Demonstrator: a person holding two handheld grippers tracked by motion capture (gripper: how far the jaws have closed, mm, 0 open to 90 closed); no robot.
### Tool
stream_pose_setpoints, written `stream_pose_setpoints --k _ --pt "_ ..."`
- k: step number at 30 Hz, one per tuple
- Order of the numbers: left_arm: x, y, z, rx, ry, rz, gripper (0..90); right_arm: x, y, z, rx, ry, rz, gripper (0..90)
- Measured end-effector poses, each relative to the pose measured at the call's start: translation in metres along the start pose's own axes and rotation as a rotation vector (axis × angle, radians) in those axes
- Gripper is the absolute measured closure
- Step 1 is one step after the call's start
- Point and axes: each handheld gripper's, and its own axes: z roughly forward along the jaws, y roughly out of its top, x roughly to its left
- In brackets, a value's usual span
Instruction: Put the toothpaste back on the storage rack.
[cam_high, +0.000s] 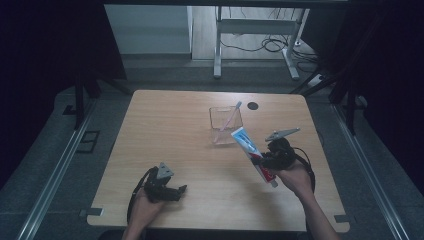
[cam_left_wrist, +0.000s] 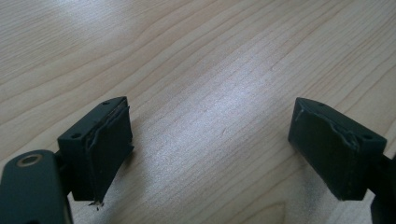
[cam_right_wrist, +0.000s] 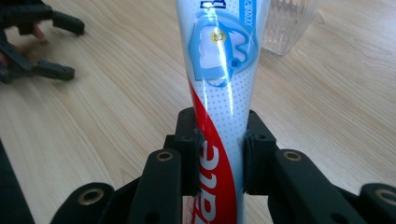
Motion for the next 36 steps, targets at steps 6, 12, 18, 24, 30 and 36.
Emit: stream_pose_setpoints --k 6,12,18,24,30,36 --pt "0.0 0.0 0.0 0.0 -0.002 0.003 13.7 -0.005 0.002 -0.001 -0.04 0.016 0.023 72.2" --pt "0.0 0.0 0.0 -0.001 -0.002 0.003 13.7 -0.005 0.008 -0.003 -0.066 0.007 0.026 72.3" --pt "0.0 0.0 0.0 0.003 -0.002 0.005 13.8 -0.002 0.019 -0.004 -0.087 -0.002 0.016 72.2" --pt "0.0 0.0 0.0 0.003 -0.002 0.005 13.7 -0.001 0.03 -0.003 -0.108 -0.011 0.009 72.3" --pt "0.0 0.0 0.0 0.002 -0.002 0.004 13.7 0.0 0.044 0.002 -0.121 -0.015 0.001 72.4" --pt "0.0 0.0 0.0 0.0 -0.003 0.004 13.7 0.003 0.057 0.009 -0.131 -0.013 -0.01 72.4"
